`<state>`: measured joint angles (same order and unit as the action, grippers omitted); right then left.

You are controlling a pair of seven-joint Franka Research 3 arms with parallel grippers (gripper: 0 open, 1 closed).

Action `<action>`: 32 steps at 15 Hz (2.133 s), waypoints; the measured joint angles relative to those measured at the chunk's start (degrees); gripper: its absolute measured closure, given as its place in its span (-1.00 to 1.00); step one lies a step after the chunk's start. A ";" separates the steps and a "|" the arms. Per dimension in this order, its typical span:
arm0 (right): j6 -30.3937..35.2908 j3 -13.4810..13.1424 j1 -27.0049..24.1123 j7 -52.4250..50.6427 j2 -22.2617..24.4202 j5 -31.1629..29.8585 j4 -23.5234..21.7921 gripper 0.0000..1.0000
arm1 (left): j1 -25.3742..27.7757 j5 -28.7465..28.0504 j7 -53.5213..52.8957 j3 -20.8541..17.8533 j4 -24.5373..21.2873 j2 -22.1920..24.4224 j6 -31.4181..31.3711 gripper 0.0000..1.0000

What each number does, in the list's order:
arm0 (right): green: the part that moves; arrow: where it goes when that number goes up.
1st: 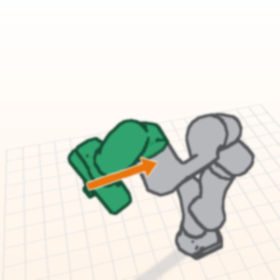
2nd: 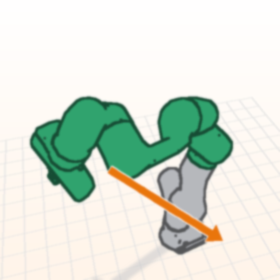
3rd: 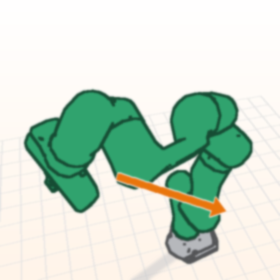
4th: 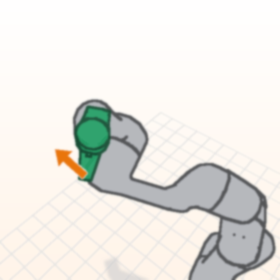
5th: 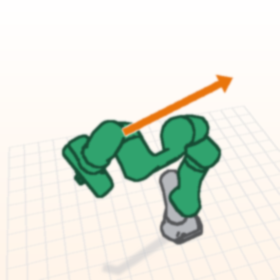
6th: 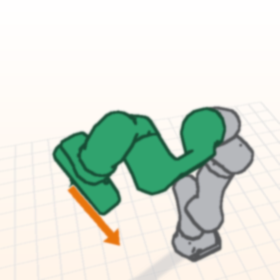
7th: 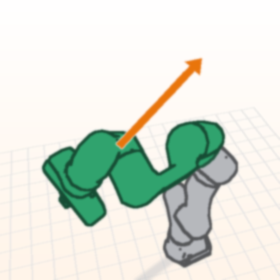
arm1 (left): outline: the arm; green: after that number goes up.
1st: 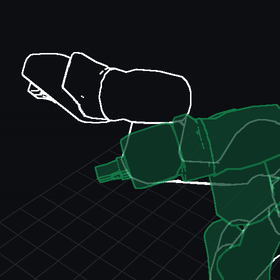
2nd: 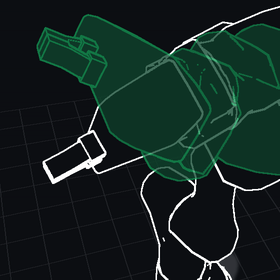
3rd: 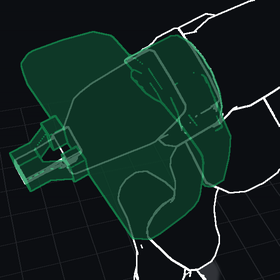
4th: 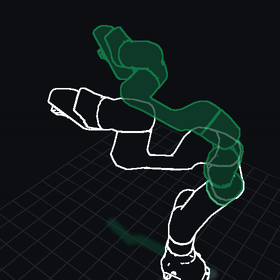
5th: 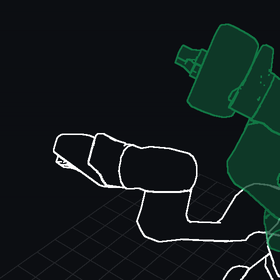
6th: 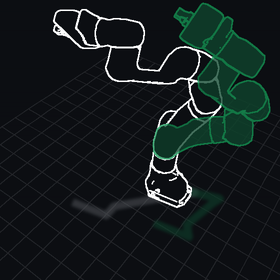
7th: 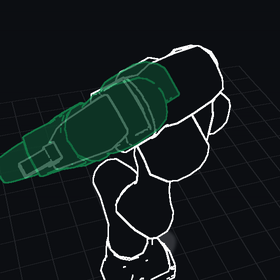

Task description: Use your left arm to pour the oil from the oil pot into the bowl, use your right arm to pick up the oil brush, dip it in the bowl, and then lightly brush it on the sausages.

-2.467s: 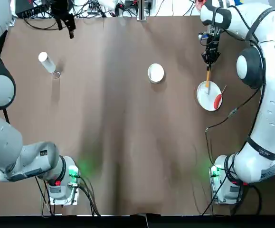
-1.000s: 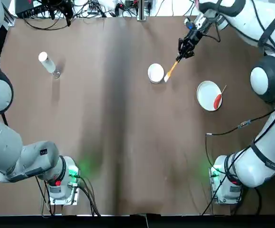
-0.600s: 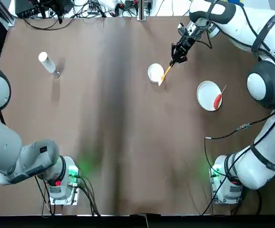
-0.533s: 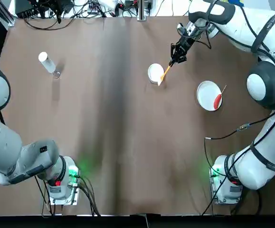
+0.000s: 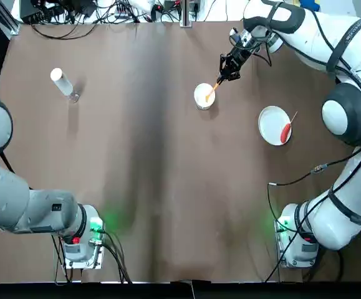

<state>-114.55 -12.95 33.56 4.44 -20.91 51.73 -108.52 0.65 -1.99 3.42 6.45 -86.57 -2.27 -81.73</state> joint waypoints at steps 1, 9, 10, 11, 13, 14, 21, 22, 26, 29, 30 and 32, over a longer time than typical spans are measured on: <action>-0.51 0.00 0.29 0.02 -0.21 0.15 -0.16 0.91 | -0.54 0.29 0.00 -0.99 -0.71 1.14 -0.02 -0.98; -6.16 -0.36 1.20 0.03 -3.90 1.84 2.00 0.91 | -0.70 0.48 -0.45 -1.31 -2.87 2.28 -0.77 -0.98; -6.16 -0.41 1.06 0.02 -4.35 2.11 2.67 0.91 | -0.68 0.48 -0.45 -1.33 -2.85 2.27 -0.96 -0.98; -6.20 -0.45 0.81 0.01 -4.84 2.40 3.37 0.91 | -0.65 0.48 -0.45 -1.42 -2.76 2.28 -1.01 -0.98; -6.23 -0.51 0.09 -0.03 -6.02 2.62 4.68 0.91 | -0.60 0.48 -0.45 -1.63 -2.61 2.30 -1.00 -0.98; -6.22 -0.54 -0.17 -0.06 -6.75 2.64 5.07 0.91 | -0.60 0.47 -0.45 -1.70 -2.55 2.32 -1.00 -0.98; -10.51 -0.48 -0.43 -0.57 -10.73 3.00 6.23 0.87 | -0.63 0.47 -0.45 -1.71 -2.45 2.48 -0.93 -0.98; -10.51 -0.48 -0.43 -0.57 -10.77 3.01 6.30 0.73 | -0.64 0.47 -0.45 -1.70 -2.43 2.51 -0.93 -0.98; -10.44 -0.52 -0.43 -0.56 -10.77 3.02 6.57 0.20 | -0.66 0.47 -0.45 -1.62 -2.42 2.67 -0.93 -0.98; -8.00 -0.96 -1.04 -0.56 -10.77 3.02 6.74 -0.19 | -0.65 0.47 -0.45 -1.62 -2.41 2.67 -0.93 -0.98; -6.31 -1.22 -1.66 -0.58 -10.77 2.99 6.93 -0.33 | -0.66 0.47 -0.45 -1.62 -2.41 2.67 -0.93 -0.98; -2.39 -1.94 -3.51 -0.91 -10.55 1.42 8.15 -0.37 | -0.71 0.47 -0.45 -1.61 -2.42 2.67 -0.92 -0.98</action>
<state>-116.94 -14.88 30.05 3.53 -31.46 53.15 -100.37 -0.06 -1.51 2.97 4.84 -88.98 0.40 -82.65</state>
